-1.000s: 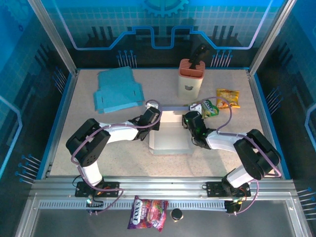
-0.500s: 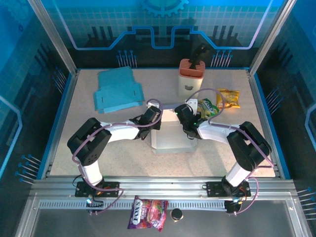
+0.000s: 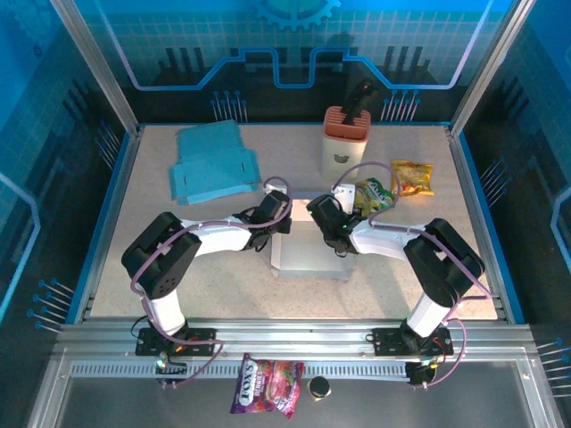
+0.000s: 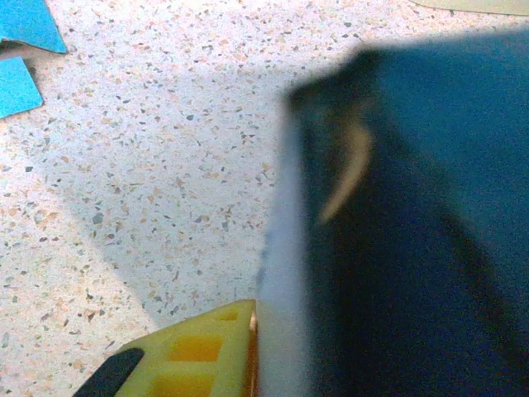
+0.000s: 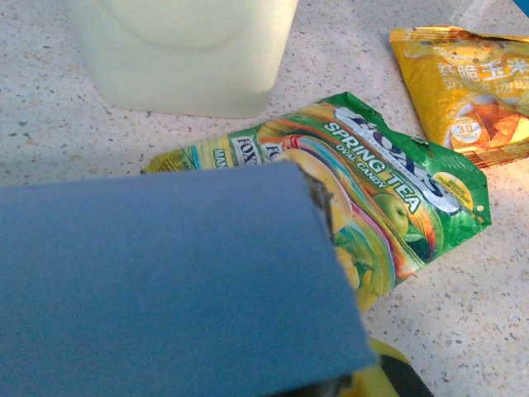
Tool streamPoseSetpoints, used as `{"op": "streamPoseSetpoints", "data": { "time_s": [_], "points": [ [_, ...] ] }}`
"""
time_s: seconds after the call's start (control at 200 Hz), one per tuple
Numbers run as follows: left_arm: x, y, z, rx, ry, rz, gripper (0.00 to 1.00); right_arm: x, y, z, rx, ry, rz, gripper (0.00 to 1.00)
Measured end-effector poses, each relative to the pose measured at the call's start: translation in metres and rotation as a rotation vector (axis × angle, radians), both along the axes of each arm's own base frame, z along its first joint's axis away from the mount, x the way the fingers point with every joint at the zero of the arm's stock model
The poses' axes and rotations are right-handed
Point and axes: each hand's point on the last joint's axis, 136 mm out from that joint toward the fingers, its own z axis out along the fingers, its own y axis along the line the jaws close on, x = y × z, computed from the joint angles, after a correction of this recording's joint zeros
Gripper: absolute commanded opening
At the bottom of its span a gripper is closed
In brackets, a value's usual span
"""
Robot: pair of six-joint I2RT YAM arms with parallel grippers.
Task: Fold the paper box
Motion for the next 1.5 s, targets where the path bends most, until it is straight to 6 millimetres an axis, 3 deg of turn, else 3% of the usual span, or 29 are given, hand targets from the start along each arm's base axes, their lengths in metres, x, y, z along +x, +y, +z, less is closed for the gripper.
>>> {"op": "streamPoseSetpoints", "data": {
  "time_s": [0.2, 0.45, 0.745, 0.986, 1.051, 1.141, 1.371, 1.496],
  "points": [
    [0.002, 0.001, 0.0, -0.019, 0.013, -0.026, 0.0, 0.001, 0.002, 0.002, 0.003, -0.009, 0.014, 0.0],
    [0.003, 0.0, 0.0, -0.011, 0.013, -0.018, 0.0, 0.0, 0.002, 0.001, 0.008, -0.004, 0.013, 0.0],
    [0.009, 0.001, -0.001, 0.051, 0.044, 0.271, 0.0, -0.004, 0.001, -0.002, 0.028, 0.016, -0.012, 0.0],
    [0.009, 0.002, -0.001, 0.028, 0.05, 0.308, 0.0, -0.004, 0.004, -0.002, 0.035, 0.019, -0.006, 0.0],
    [0.008, 0.002, -0.001, 0.024, 0.043, 0.302, 0.21, -0.004, 0.004, -0.003, 0.034, 0.02, -0.005, 0.0],
    [0.005, 0.005, -0.001, 0.031, 0.039, 0.285, 0.34, -0.005, 0.004, -0.003, 0.033, 0.023, -0.006, 0.0],
    [-0.003, 0.009, 0.0, -0.033, 0.077, 0.206, 0.51, -0.004, 0.007, -0.003, 0.052, 0.031, 0.0, 0.0],
    [-0.009, 0.005, 0.001, -0.068, 0.101, 0.142, 0.54, -0.003, 0.012, -0.002, 0.059, 0.045, 0.01, 0.0]
  ]
}}
